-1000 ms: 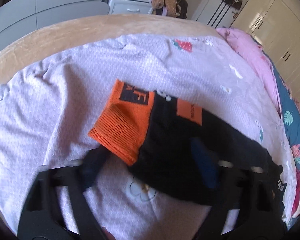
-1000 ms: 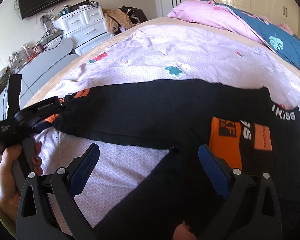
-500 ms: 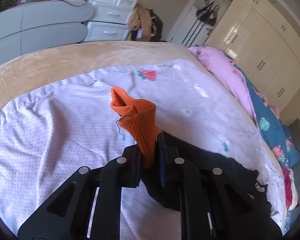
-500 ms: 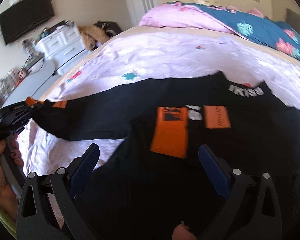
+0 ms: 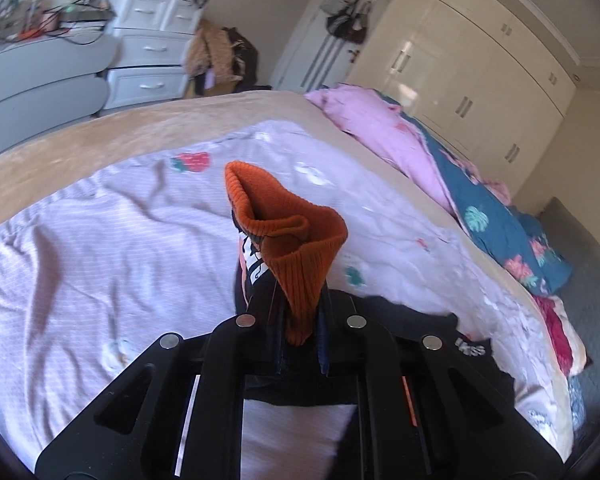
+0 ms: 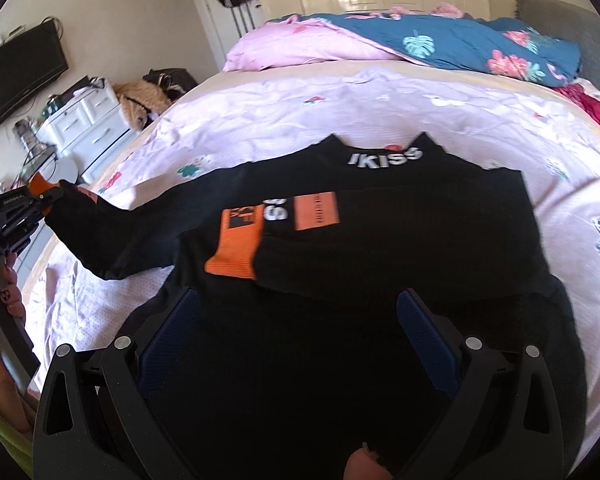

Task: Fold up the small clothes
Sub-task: 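Grasp the orange cuff with the left tool and lift the sleeve, then carry the sleeve across the shirt body with the left tool and release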

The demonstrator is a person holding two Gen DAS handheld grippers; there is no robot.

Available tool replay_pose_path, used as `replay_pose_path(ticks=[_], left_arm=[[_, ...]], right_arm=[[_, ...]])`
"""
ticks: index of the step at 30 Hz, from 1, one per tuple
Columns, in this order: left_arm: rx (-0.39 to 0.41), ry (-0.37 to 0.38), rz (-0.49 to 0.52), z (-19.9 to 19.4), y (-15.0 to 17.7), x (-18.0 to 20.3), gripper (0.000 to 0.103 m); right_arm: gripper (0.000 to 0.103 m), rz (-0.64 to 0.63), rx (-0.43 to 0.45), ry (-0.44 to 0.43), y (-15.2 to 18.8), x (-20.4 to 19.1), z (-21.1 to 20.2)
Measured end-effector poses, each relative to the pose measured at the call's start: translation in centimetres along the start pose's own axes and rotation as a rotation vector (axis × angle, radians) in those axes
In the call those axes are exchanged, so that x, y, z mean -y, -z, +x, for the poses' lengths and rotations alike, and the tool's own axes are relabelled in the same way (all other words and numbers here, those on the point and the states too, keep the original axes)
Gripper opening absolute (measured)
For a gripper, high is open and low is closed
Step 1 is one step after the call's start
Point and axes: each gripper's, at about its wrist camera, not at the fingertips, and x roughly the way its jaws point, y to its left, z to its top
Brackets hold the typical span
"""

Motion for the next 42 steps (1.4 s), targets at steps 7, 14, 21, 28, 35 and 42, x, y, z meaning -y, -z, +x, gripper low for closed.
replay_pose_path(ticks=[7,14,21,28,35,42], left_arm=[[-0.049,0.050,0.076,0.1,-0.3,5.4,0.005],[-0.099,0.139,0.113,-0.3,-0.5,10.3,0.003],[-0.138,0.237,0.136,0.4,1.2,13.3,0.003],[-0.167,0.325,0.170,1.0,3.7,16.1,0.003],[-0.233,0.393,0.208,3.0,6.0,18.4,0.003],[-0.329,0.430,0.209,5.6,8.5,19.0,0.003]], right_arm=[[0.099,0.081,0.035,-0.027,-0.1,3.1,-2.8],[0.099,0.145,0.050,-0.059,-1.5,5.2,-3.1],[0.099,0.185,0.087,-0.050,-4.0,7.6,-2.6],[0.099,0.230,0.069,-0.014,-2.8,10.9,-1.2],[0.099,0.286,0.090,0.043,-2.2,13.4,-1.8],[0.099,0.302,0.119,0.103,-1.9,14.7,-2.6]])
